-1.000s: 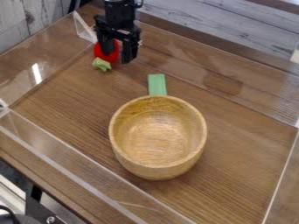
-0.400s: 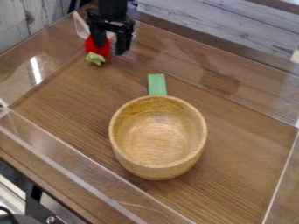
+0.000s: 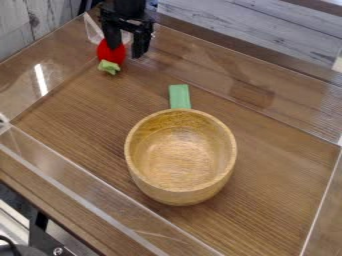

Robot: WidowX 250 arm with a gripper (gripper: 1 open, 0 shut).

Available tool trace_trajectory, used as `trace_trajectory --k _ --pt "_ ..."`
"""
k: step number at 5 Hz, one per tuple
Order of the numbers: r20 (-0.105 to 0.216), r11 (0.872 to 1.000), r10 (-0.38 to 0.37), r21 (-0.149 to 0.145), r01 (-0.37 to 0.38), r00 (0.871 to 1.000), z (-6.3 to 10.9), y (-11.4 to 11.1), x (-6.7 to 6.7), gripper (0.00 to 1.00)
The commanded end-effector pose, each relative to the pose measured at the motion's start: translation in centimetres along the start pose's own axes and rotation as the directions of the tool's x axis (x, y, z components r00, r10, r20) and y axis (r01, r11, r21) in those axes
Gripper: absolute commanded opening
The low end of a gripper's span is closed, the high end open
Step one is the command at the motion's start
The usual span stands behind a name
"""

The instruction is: Move the red object to the right side of the table

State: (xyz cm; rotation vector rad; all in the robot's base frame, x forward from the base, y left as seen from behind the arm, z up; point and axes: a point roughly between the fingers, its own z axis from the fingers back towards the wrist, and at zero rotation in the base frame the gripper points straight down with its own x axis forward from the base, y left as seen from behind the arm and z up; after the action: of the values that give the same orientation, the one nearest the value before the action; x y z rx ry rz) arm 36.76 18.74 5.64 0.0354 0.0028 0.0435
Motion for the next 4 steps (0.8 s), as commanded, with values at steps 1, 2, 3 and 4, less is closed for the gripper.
trace_trajectory --k 1,2,3,4 --pt "0.054 0.999 -0.042 0.036 0.04 0.998 1.4 2.1 0.4 1.0" --pt "0.044 0.999 0.008 0.035 -0.009 0.999 2.1 2.3 0.2 1.0" --pt "0.035 0.998 0.056 0.032 -0.057 0.998 2.8 2.4 -0.1 1.0" --pt "0.025 0.994 0.101 0.029 -0.102 0.995 3.3 2.5 0.1 1.0"
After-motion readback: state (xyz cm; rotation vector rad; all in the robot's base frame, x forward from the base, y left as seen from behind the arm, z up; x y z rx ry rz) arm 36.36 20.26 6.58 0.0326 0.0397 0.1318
